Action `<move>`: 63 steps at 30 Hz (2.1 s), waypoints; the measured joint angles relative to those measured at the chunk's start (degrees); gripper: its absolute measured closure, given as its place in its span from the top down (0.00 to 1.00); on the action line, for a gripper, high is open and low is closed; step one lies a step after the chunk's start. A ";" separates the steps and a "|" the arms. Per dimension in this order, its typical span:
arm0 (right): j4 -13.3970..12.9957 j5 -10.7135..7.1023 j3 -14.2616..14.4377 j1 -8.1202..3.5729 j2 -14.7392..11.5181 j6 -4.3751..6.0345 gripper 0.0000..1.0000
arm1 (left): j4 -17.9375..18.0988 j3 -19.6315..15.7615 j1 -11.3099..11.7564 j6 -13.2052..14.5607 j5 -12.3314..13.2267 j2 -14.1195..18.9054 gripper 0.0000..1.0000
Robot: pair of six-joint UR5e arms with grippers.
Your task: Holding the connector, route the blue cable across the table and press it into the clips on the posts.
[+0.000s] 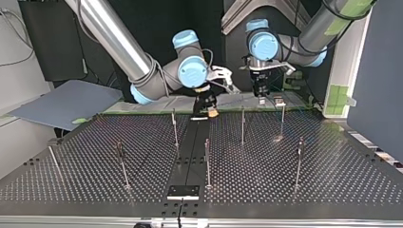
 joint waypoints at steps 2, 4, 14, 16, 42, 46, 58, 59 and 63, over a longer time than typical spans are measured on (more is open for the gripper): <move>-0.66 -0.03 1.06 -0.15 0.03 0.14 0.00 | 1.04 -0.66 0.06 -0.11 0.99 -0.13 0.00; -1.30 -0.04 2.10 -0.26 0.04 0.36 0.00 | 1.87 -0.94 0.10 -0.18 1.85 -0.18 0.00; -4.05 -0.39 5.55 -1.32 0.18 1.25 0.00 | 5.78 1.85 0.31 -0.16 5.73 -3.36 0.00; -4.52 -0.47 5.64 -1.68 0.40 1.34 0.00 | 5.99 2.52 0.33 -0.15 5.81 -4.27 0.00; -8.29 -5.07 5.56 -3.89 0.90 1.69 0.00 | 5.61 6.10 4.06 0.50 9.09 -8.12 0.00; -8.36 -5.11 5.52 -4.51 0.94 1.72 0.00 | 5.69 6.78 4.50 0.78 9.26 -9.20 0.00; -9.56 -5.90 4.48 -6.87 1.19 1.84 0.00 | 5.41 11.35 6.05 1.00 10.10 -9.60 0.00; -9.61 -6.03 4.27 -7.07 1.20 1.84 0.00 | 5.24 11.81 6.20 1.01 10.31 -9.62 0.00; -9.86 -6.63 3.41 -7.92 1.31 1.88 0.00 | 3.96 13.52 6.69 1.32 10.70 -10.52 0.00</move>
